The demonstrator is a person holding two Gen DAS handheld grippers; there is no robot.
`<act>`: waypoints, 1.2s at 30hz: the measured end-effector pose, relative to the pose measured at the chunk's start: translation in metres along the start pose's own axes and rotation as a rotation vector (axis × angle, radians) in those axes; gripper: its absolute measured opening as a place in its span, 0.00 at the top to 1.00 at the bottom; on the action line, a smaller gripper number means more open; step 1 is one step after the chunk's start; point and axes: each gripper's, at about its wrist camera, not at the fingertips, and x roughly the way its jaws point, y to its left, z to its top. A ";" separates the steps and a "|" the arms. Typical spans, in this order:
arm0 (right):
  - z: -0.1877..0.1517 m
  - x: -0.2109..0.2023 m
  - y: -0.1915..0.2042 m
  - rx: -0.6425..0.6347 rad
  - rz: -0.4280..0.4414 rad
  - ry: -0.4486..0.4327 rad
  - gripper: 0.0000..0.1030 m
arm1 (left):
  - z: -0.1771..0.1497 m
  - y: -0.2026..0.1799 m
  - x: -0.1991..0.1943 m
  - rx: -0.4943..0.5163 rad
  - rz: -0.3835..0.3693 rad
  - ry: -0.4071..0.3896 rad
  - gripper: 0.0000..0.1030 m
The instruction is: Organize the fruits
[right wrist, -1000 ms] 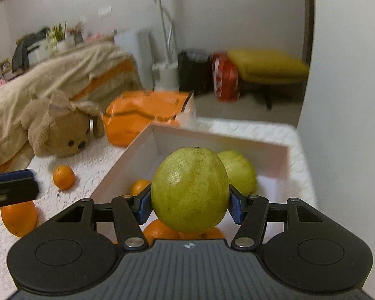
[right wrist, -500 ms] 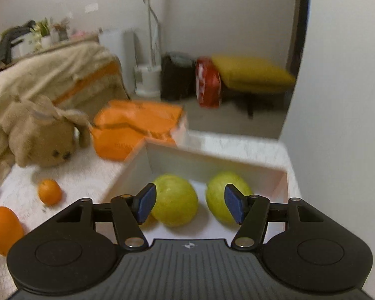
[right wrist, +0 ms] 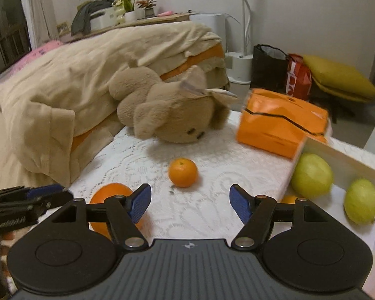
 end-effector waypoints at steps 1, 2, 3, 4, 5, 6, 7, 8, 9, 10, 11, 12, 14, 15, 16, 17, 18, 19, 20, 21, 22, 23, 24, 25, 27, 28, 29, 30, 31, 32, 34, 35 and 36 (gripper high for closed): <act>0.003 0.006 0.007 -0.010 -0.024 -0.003 0.32 | -0.002 0.003 0.000 -0.001 -0.014 0.006 0.55; 0.006 0.011 0.013 -0.018 -0.047 -0.004 0.32 | -0.003 0.004 0.001 -0.002 -0.028 0.009 0.55; 0.008 0.019 0.019 -0.024 -0.063 0.002 0.32 | -0.004 0.006 0.001 -0.006 -0.043 0.011 0.55; 0.013 0.029 0.024 -0.028 -0.076 0.010 0.34 | -0.006 0.007 0.001 -0.008 -0.049 0.010 0.55; 0.016 0.038 0.027 -0.023 -0.086 0.014 0.36 | -0.007 0.009 0.001 -0.007 -0.050 0.007 0.55; 0.019 0.047 0.026 -0.010 -0.090 0.020 0.39 | -0.009 0.010 0.001 -0.003 -0.048 0.005 0.55; 0.023 0.059 0.027 0.006 -0.086 0.035 0.43 | -0.011 0.011 0.002 -0.001 -0.045 0.008 0.55; 0.024 0.071 0.027 0.013 -0.081 0.050 0.45 | -0.012 0.012 0.003 -0.003 -0.046 0.015 0.55; 0.027 0.083 0.027 0.026 -0.083 0.073 0.46 | -0.014 0.013 0.005 -0.008 -0.053 0.026 0.55; 0.029 0.093 0.026 0.040 -0.096 0.092 0.46 | -0.015 0.014 0.007 -0.017 -0.067 0.040 0.55; 0.028 0.102 0.027 0.051 -0.106 0.107 0.47 | -0.015 0.014 0.008 -0.022 -0.076 0.048 0.55; 0.029 0.110 0.025 0.061 -0.113 0.125 0.51 | -0.016 0.014 0.008 -0.023 -0.083 0.053 0.55; 0.028 0.121 0.022 0.070 -0.112 0.168 0.59 | -0.016 0.011 0.007 -0.010 -0.086 0.055 0.55; 0.026 0.122 0.022 0.072 -0.110 0.173 0.59 | -0.016 0.009 0.006 -0.003 -0.086 0.055 0.55; 0.024 0.120 0.022 0.071 -0.108 0.170 0.59 | -0.016 0.008 0.005 0.001 -0.088 0.055 0.55; 0.023 0.118 0.023 0.068 -0.108 0.173 0.59 | -0.017 0.006 0.005 0.004 -0.091 0.056 0.55; 0.022 0.115 0.023 0.065 -0.111 0.178 0.59 | -0.017 0.005 0.004 0.007 -0.094 0.057 0.55; 0.020 0.108 0.023 0.063 -0.111 0.176 0.59 | -0.017 0.004 0.003 0.010 -0.095 0.057 0.55; 0.018 0.102 0.024 0.059 -0.108 0.169 0.59 | -0.018 0.003 0.002 0.013 -0.095 0.057 0.55; 0.015 0.093 0.025 0.055 -0.103 0.161 0.59 | -0.018 0.001 0.002 0.017 -0.095 0.058 0.55; 0.011 0.081 0.025 0.050 -0.101 0.152 0.59 | -0.019 0.000 0.001 0.020 -0.094 0.060 0.55; 0.007 0.069 0.027 0.044 -0.101 0.143 0.59 | -0.018 -0.001 0.002 0.023 -0.095 0.062 0.55; 0.002 0.057 0.028 0.035 -0.096 0.137 0.59 | -0.019 -0.002 0.001 0.026 -0.096 0.065 0.55; -0.002 0.045 0.028 0.027 -0.089 0.134 0.59 | -0.019 -0.003 0.001 0.029 -0.096 0.069 0.55; -0.014 0.023 0.028 0.017 -0.072 0.133 0.59 | -0.020 -0.006 0.001 0.038 -0.097 0.075 0.55; -0.021 0.013 0.028 0.012 -0.057 0.135 0.59 | -0.021 -0.008 0.001 0.045 -0.097 0.078 0.55; -0.026 0.006 0.029 0.009 -0.045 0.139 0.59 | -0.021 -0.009 0.001 0.049 -0.098 0.079 0.55; -0.036 -0.001 0.029 0.003 -0.034 0.148 0.59 | -0.022 -0.010 0.001 0.053 -0.099 0.080 0.55; -0.044 -0.006 0.030 -0.005 -0.027 0.162 0.59 | -0.022 -0.011 0.001 0.057 -0.100 0.081 0.55; -0.052 -0.006 0.032 -0.013 -0.022 0.179 0.59 | -0.023 -0.011 0.001 0.060 -0.100 0.081 0.55; -0.069 -0.005 0.036 -0.029 -0.014 0.216 0.59 | -0.024 -0.012 0.001 0.064 -0.098 0.083 0.55; -0.075 -0.004 0.038 -0.037 -0.011 0.228 0.59 | -0.024 -0.012 0.001 0.065 -0.097 0.084 0.55; -0.081 -0.003 0.040 -0.048 -0.009 0.237 0.59 | -0.024 -0.012 0.001 0.067 -0.094 0.085 0.55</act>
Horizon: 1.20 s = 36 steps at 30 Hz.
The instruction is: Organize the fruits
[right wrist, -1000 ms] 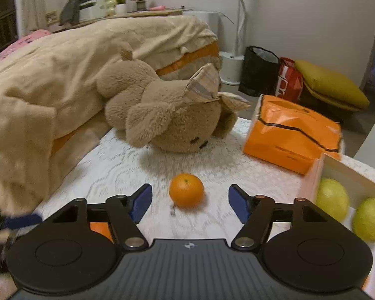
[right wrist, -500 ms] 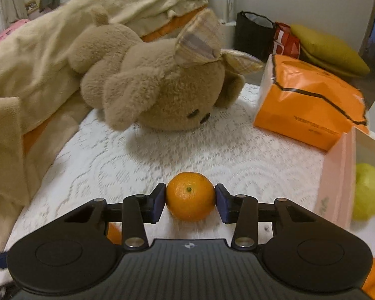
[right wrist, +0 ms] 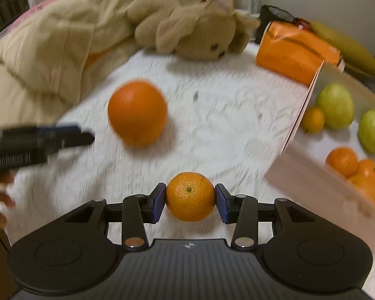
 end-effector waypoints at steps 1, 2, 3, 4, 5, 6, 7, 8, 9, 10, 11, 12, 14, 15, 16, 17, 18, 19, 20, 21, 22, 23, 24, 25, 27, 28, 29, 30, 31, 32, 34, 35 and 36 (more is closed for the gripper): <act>-0.003 0.002 0.002 -0.013 0.001 0.003 0.58 | 0.000 0.000 0.000 0.001 0.004 0.001 0.55; -0.006 0.002 0.003 -0.027 -0.007 -0.009 0.58 | 0.000 0.001 0.000 0.003 0.007 0.000 0.55; -0.007 0.001 0.006 -0.042 -0.015 -0.023 0.57 | 0.000 0.001 0.000 0.001 0.014 -0.002 0.55; -0.005 -0.001 0.010 -0.059 -0.021 -0.032 0.53 | 0.001 0.003 0.000 -0.002 0.019 -0.005 0.55; -0.005 -0.004 0.012 -0.070 -0.019 -0.042 0.50 | 0.002 0.004 -0.001 -0.006 0.026 -0.011 0.55; -0.003 -0.009 0.015 -0.080 -0.009 -0.066 0.44 | 0.002 0.006 -0.002 -0.012 0.034 -0.019 0.55; -0.001 -0.013 0.019 -0.086 0.004 -0.094 0.40 | 0.003 0.008 -0.004 -0.020 0.038 -0.026 0.55; 0.001 -0.017 0.021 -0.091 0.016 -0.119 0.39 | 0.003 0.009 -0.005 -0.028 0.035 -0.029 0.55; 0.003 -0.021 0.024 -0.100 0.028 -0.143 0.36 | 0.004 0.011 -0.005 -0.038 0.030 -0.031 0.55; 0.006 -0.024 0.026 -0.110 0.036 -0.163 0.35 | 0.005 0.012 -0.007 -0.044 0.030 -0.035 0.55; 0.007 -0.026 0.029 -0.119 0.040 -0.181 0.35 | 0.005 0.012 -0.008 -0.044 0.037 -0.041 0.55; 0.009 -0.027 0.032 -0.126 0.046 -0.199 0.34 | 0.006 0.013 -0.009 -0.040 0.055 -0.045 0.55; 0.016 -0.025 0.041 -0.146 0.060 -0.225 0.32 | 0.007 0.015 -0.010 -0.041 0.088 -0.053 0.55; 0.021 -0.022 0.045 -0.159 0.062 -0.233 0.32 | 0.007 0.017 -0.011 -0.048 0.098 -0.055 0.55; 0.026 -0.017 0.050 -0.180 0.058 -0.241 0.32 | 0.007 0.019 -0.012 -0.058 0.102 -0.055 0.55; 0.031 -0.012 0.054 -0.196 0.047 -0.238 0.32 | 0.008 0.021 -0.012 -0.064 0.099 -0.054 0.55; 0.035 -0.007 0.056 -0.202 0.032 -0.226 0.32 | 0.008 0.022 -0.012 -0.071 0.087 -0.054 0.55; 0.038 -0.003 0.059 -0.198 0.011 -0.206 0.32 | 0.008 0.022 -0.012 -0.076 0.076 -0.055 0.55; 0.038 0.000 0.060 -0.197 0.004 -0.194 0.32 | 0.007 0.022 -0.012 -0.077 0.066 -0.055 0.55; 0.036 0.000 0.060 -0.208 0.004 -0.189 0.32 | 0.007 0.021 -0.011 -0.074 0.056 -0.052 0.55; 0.032 -0.001 0.058 -0.218 0.000 -0.195 0.32 | 0.006 0.020 -0.011 -0.070 0.052 -0.048 0.55; 0.026 -0.004 0.056 -0.223 -0.015 -0.210 0.32 | 0.006 0.019 -0.010 -0.067 0.049 -0.041 0.55; 0.019 -0.009 0.052 -0.225 -0.038 -0.233 0.32 | 0.005 0.017 -0.009 -0.065 0.045 -0.036 0.55; 0.013 -0.013 0.046 -0.220 -0.056 -0.253 0.32 | 0.006 0.015 -0.008 -0.065 0.036 -0.030 0.55; -0.001 -0.022 0.032 -0.186 -0.088 -0.295 0.32 | 0.007 0.010 -0.008 -0.066 0.012 -0.037 0.55; -0.007 -0.026 0.025 -0.168 -0.102 -0.313 0.32 | 0.009 0.007 -0.009 -0.063 -0.002 -0.050 0.55; -0.015 -0.030 0.017 -0.148 -0.112 -0.330 0.32 | 0.010 0.003 -0.010 -0.057 -0.011 -0.062 0.55; -0.021 -0.032 0.009 -0.127 -0.117 -0.336 0.32 | 0.012 -0.002 -0.010 -0.048 -0.012 -0.073 0.55; -0.027 -0.033 0.002 -0.103 -0.119 -0.335 0.32 | 0.014 -0.007 -0.009 -0.038 -0.010 -0.080 0.55; -0.033 -0.033 -0.004 -0.078 -0.117 -0.333 0.32 | 0.016 -0.012 -0.008 -0.032 -0.006 -0.086 0.55; -0.044 -0.032 -0.015 -0.032 -0.109 -0.334 0.32 | 0.022 -0.024 -0.002 -0.023 0.014 -0.100 0.55; -0.049 -0.031 -0.020 -0.012 -0.107 -0.338 0.32 | 0.025 -0.030 0.002 -0.012 0.032 -0.107 0.55; -0.053 -0.031 -0.023 0.003 -0.103 -0.350 0.32 | 0.027 -0.037 0.006 0.005 0.060 -0.109 0.55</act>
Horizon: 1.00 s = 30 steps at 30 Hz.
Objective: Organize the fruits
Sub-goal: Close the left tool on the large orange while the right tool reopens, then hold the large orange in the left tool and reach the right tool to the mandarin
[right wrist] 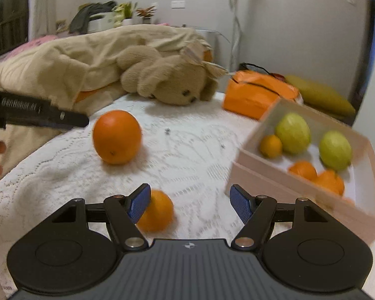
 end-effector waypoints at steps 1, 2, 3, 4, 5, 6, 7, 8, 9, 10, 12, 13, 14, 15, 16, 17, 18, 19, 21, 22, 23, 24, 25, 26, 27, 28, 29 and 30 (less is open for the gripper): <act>-0.004 -0.002 -0.004 0.023 -0.001 -0.020 0.32 | 0.001 -0.007 0.004 0.021 0.025 0.010 0.55; -0.006 -0.002 -0.006 0.033 -0.004 -0.027 0.32 | 0.002 -0.012 0.009 0.037 0.040 0.027 0.55; -0.009 -0.003 -0.008 0.042 -0.002 -0.034 0.32 | 0.001 -0.018 0.012 0.050 0.047 0.038 0.55; -0.012 -0.004 -0.011 0.048 -0.002 -0.038 0.32 | 0.001 -0.024 0.014 0.060 0.041 0.044 0.55; -0.016 -0.004 -0.012 0.053 0.002 -0.044 0.32 | 0.000 -0.029 0.016 0.072 0.029 0.062 0.55; -0.019 -0.004 -0.013 0.059 0.005 -0.052 0.32 | -0.001 -0.035 0.018 0.085 0.018 0.081 0.51; -0.023 -0.005 -0.015 0.068 0.009 -0.064 0.32 | -0.002 -0.041 0.019 0.118 0.030 0.077 0.50; -0.026 -0.007 -0.015 0.074 0.012 -0.072 0.32 | -0.003 -0.047 0.020 0.149 0.050 0.084 0.48; -0.028 -0.008 -0.015 0.080 0.020 -0.080 0.31 | -0.004 -0.053 0.022 0.180 0.077 0.090 0.46; -0.031 -0.008 -0.016 0.084 0.031 -0.087 0.31 | -0.005 -0.055 0.024 0.190 0.093 0.093 0.45; -0.035 -0.010 -0.019 0.092 0.045 -0.096 0.31 | -0.003 -0.053 0.028 0.177 0.110 0.095 0.43; -0.037 -0.010 -0.021 0.100 0.052 -0.101 0.30 | -0.001 -0.049 0.030 0.153 0.105 0.089 0.42; -0.039 -0.010 -0.023 0.109 0.056 -0.104 0.30 | 0.002 -0.044 0.032 0.126 0.097 0.088 0.41; -0.041 -0.010 -0.026 0.123 0.061 -0.106 0.28 | 0.005 -0.040 0.034 0.100 0.095 0.089 0.39; -0.044 -0.009 -0.029 0.144 0.068 -0.108 0.25 | 0.008 -0.036 0.037 0.065 0.081 0.101 0.37; -0.047 -0.009 -0.031 0.162 0.074 -0.110 0.24 | 0.011 -0.031 0.042 0.030 0.063 0.116 0.34; -0.050 -0.009 -0.034 0.189 0.087 -0.110 0.22 | 0.012 -0.029 0.045 0.005 0.049 0.130 0.30; -0.053 -0.009 -0.037 0.214 0.100 -0.104 0.21 | 0.013 -0.025 0.050 -0.027 0.033 0.155 0.28; -0.057 -0.008 -0.044 0.265 0.138 -0.085 0.21 | 0.012 -0.022 0.060 -0.089 0.000 0.207 0.24; -0.059 -0.008 -0.047 0.286 0.153 -0.081 0.21 | 0.011 -0.022 0.064 -0.105 -0.011 0.219 0.24; -0.060 -0.007 -0.048 0.292 0.156 -0.081 0.21 | 0.009 -0.024 0.067 -0.113 -0.016 0.222 0.24; -0.060 -0.007 -0.048 0.291 0.156 -0.081 0.21 | 0.008 -0.026 0.069 -0.111 -0.012 0.216 0.23; -0.060 -0.007 -0.046 0.287 0.153 -0.082 0.20 | 0.008 -0.030 0.071 -0.102 -0.003 0.208 0.23; -0.060 -0.006 -0.045 0.281 0.151 -0.084 0.20 | 0.008 -0.033 0.072 -0.091 0.006 0.199 0.23; -0.060 -0.007 -0.044 0.276 0.149 -0.085 0.20 | 0.008 -0.035 0.074 -0.079 0.012 0.192 0.24; -0.060 -0.007 -0.043 0.271 0.148 -0.087 0.19 | 0.008 -0.036 0.076 -0.074 0.013 0.188 0.24; -0.060 -0.007 -0.042 0.270 0.148 -0.088 0.19 | 0.008 -0.037 0.078 -0.073 0.013 0.185 0.24; -0.060 -0.007 -0.042 0.270 0.148 -0.088 0.19 | 0.009 -0.037 0.080 -0.070 0.011 0.181 0.24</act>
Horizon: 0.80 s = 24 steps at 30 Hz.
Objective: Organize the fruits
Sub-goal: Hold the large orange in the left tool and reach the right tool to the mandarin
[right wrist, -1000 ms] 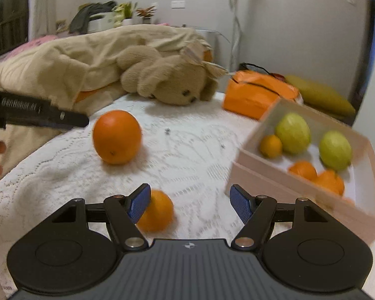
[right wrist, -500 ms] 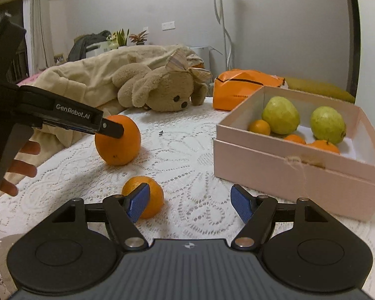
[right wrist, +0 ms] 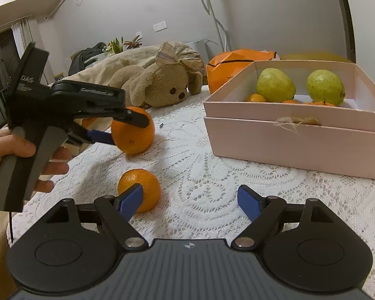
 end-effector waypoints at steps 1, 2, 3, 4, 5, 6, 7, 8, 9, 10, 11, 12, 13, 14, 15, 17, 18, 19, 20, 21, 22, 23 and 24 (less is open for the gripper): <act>0.000 0.000 0.000 0.001 0.001 0.000 0.19 | 0.001 0.000 0.001 0.003 -0.005 -0.005 0.24; 0.000 0.000 0.000 0.003 0.001 0.000 0.19 | 0.001 0.001 0.002 0.004 -0.009 -0.009 0.24; 0.000 0.001 -0.001 0.005 0.002 0.001 0.19 | 0.001 0.002 0.003 0.006 -0.012 -0.012 0.24; 0.001 0.001 -0.001 0.006 0.003 0.001 0.19 | 0.002 0.001 0.004 0.014 -0.013 -0.016 0.24; 0.001 0.000 -0.001 0.006 0.002 0.000 0.19 | 0.002 0.001 0.004 0.025 -0.013 -0.018 0.24; 0.000 0.000 -0.001 0.005 0.002 0.000 0.19 | 0.002 0.001 0.004 0.041 -0.015 -0.018 0.24; 0.000 -0.001 0.000 0.005 0.001 -0.001 0.19 | 0.002 0.000 0.004 0.054 -0.016 -0.017 0.24; 0.000 -0.001 0.000 0.005 0.002 -0.001 0.19 | 0.001 -0.001 0.003 0.064 -0.016 -0.015 0.25; 0.000 -0.001 0.000 0.006 0.002 -0.001 0.19 | -0.001 -0.002 0.000 0.076 -0.015 -0.010 0.25; -0.001 -0.001 0.000 0.006 0.002 -0.001 0.19 | -0.003 -0.003 -0.002 0.090 -0.012 -0.004 0.25; 0.000 0.000 0.000 0.005 0.002 -0.001 0.19 | -0.006 -0.005 -0.005 0.107 -0.008 0.001 0.25; 0.000 0.000 0.000 0.005 0.001 -0.001 0.19 | -0.009 -0.006 -0.008 0.119 -0.001 0.003 0.25; 0.000 0.000 0.000 0.005 0.001 -0.001 0.19 | -0.014 -0.008 -0.013 0.133 0.005 0.004 0.25; 0.000 0.000 0.000 0.005 0.001 -0.001 0.19 | -0.018 -0.010 -0.017 0.147 0.012 0.003 0.26; 0.000 0.000 0.000 0.005 0.002 -0.001 0.19 | -0.022 -0.012 -0.021 0.160 0.019 0.002 0.26; 0.000 0.000 0.000 0.006 0.002 -0.001 0.19 | -0.029 -0.017 -0.027 0.181 0.038 -0.001 0.26; 0.000 0.000 0.000 0.005 0.002 -0.001 0.19 | -0.032 -0.019 -0.029 0.193 0.047 -0.001 0.26; -0.001 0.000 0.000 0.004 0.001 -0.001 0.19 | -0.034 -0.023 -0.031 0.211 0.059 -0.001 0.26; 0.000 0.000 0.000 0.004 0.001 -0.001 0.19 | -0.034 -0.025 -0.031 0.226 0.067 -0.002 0.26; -0.001 -0.001 0.000 0.002 0.001 0.000 0.19 | -0.034 -0.028 -0.029 0.239 0.074 -0.002 0.26; -0.001 -0.001 0.000 -0.006 0.001 0.002 0.19 | -0.032 -0.029 -0.027 0.247 0.078 -0.003 0.26; 0.000 -0.002 0.002 -0.017 0.001 0.004 0.19 | -0.028 -0.030 -0.023 0.246 0.078 -0.004 0.26; 0.000 -0.003 0.003 -0.034 0.001 0.007 0.19 | -0.026 -0.029 -0.020 0.238 0.074 -0.008 0.26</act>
